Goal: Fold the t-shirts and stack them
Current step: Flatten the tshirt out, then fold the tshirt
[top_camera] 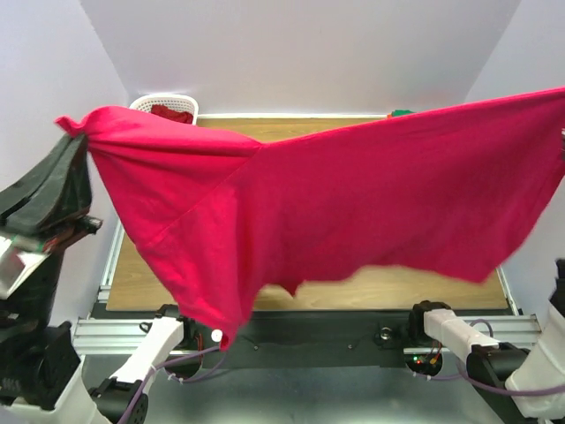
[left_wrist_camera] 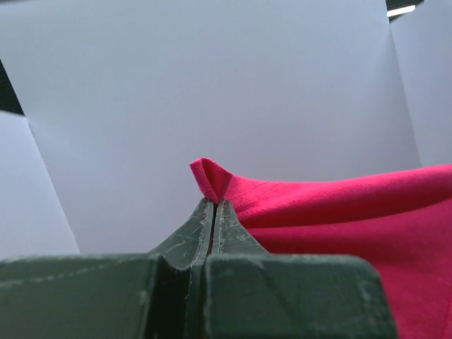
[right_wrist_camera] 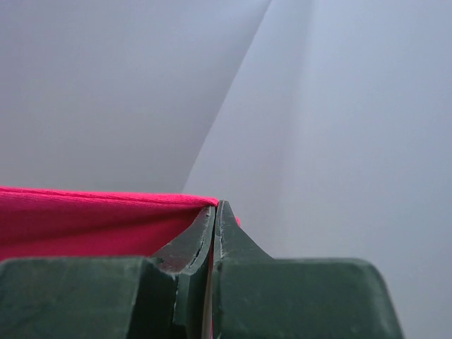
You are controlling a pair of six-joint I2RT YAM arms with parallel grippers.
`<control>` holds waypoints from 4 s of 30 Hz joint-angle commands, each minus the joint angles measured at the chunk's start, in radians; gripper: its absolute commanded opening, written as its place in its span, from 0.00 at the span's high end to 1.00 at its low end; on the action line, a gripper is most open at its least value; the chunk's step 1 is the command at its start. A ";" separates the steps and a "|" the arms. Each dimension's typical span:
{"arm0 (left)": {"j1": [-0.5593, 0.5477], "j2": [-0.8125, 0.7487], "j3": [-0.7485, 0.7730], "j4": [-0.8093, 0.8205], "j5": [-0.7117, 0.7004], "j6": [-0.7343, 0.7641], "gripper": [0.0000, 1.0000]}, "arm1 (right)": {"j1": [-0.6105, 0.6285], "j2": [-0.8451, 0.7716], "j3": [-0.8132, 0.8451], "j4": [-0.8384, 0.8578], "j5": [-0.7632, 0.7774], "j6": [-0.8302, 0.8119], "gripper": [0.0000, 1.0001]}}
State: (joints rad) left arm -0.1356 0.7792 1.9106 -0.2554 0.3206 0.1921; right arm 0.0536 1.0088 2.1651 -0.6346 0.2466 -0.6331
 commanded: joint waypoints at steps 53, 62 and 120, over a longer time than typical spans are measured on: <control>0.004 1.063 -0.393 0.257 -0.130 0.105 1.00 | -0.020 0.909 -0.694 0.564 -0.239 -0.037 0.99; -0.064 0.732 -0.692 0.062 -0.126 0.201 1.00 | -0.073 0.771 -0.784 0.494 -0.398 -0.100 0.99; -0.368 0.509 -0.938 -0.557 0.106 0.498 0.41 | -0.179 0.544 -1.263 0.363 -0.397 -0.522 0.75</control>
State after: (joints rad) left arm -0.5045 1.3239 0.9001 -0.7048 0.3408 0.6304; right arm -0.1055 1.5887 0.8757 -0.2543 -0.1646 -1.1282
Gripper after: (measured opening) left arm 0.502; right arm 0.176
